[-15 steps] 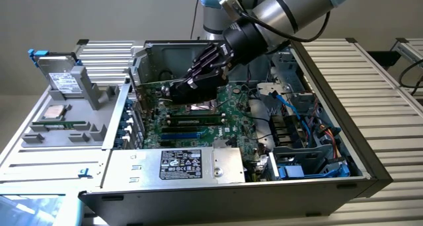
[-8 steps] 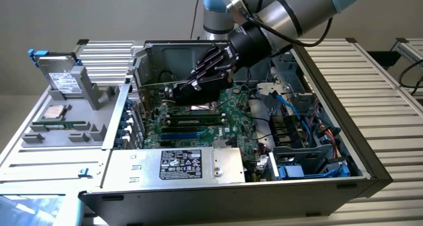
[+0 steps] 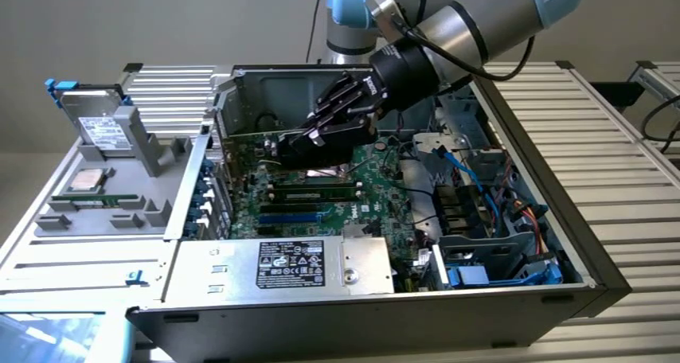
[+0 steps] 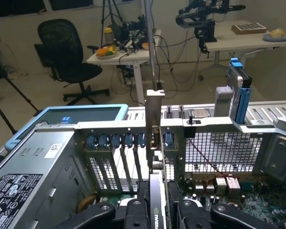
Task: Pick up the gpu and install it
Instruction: 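Insert the gpu into the slot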
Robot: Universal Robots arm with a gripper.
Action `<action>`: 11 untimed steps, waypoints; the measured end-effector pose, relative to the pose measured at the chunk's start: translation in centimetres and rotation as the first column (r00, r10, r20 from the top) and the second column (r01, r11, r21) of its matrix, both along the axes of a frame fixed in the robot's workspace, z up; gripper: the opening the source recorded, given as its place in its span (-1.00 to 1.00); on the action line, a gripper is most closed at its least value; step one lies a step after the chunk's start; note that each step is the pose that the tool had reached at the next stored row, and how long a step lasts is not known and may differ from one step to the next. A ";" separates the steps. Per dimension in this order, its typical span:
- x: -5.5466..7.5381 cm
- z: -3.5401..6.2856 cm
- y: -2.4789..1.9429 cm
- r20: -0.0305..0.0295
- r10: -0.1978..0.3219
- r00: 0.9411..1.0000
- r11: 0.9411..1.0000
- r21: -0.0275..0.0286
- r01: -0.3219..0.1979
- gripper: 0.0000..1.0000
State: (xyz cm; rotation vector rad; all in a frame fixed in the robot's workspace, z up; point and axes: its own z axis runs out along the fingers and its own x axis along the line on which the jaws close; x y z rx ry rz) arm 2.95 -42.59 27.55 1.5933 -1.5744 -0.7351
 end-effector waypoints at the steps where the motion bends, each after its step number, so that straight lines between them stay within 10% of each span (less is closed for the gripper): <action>1: 0.0 0.00 0.00 0.000 0.000 1.000 1.000 0.000 0.000 -0.44; 11: 0.0 -1.55 -0.01 -0.001 0.001 1.000 1.000 0.002 -0.001 -0.44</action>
